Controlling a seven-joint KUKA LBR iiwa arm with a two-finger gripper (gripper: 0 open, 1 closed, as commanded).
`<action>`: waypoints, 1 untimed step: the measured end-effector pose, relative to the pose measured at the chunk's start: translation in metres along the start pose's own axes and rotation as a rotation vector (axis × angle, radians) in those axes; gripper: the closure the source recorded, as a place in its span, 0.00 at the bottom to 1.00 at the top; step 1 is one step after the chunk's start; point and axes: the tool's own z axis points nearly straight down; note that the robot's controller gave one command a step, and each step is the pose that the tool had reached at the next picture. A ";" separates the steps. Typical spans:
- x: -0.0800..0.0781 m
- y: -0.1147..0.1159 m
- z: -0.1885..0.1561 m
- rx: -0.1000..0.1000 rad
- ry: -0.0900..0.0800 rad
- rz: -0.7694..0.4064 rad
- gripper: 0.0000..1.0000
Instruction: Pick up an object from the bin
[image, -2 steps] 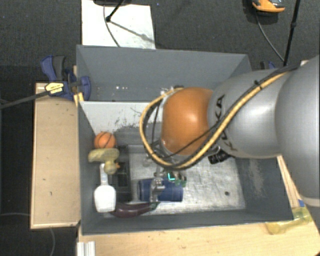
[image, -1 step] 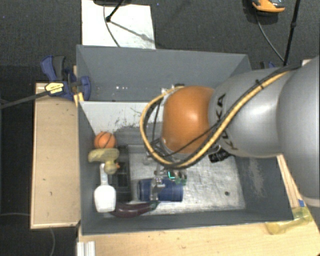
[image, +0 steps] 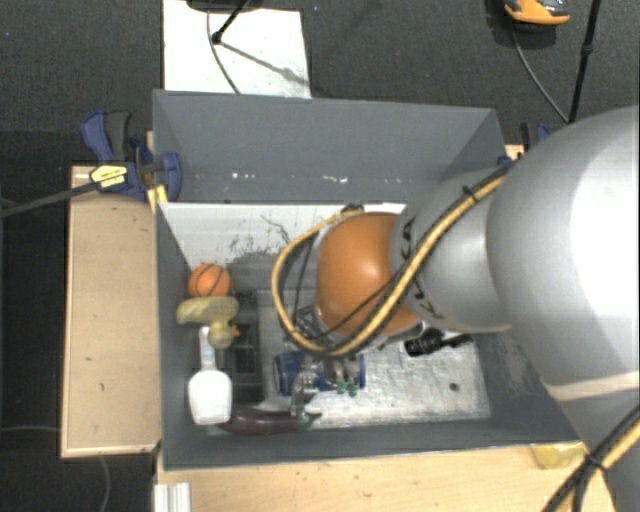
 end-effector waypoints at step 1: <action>0.000 0.000 0.000 0.000 0.000 -0.001 1.00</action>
Offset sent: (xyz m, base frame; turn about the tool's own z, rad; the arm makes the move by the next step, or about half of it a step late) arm 0.0003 -0.0109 0.1104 0.0048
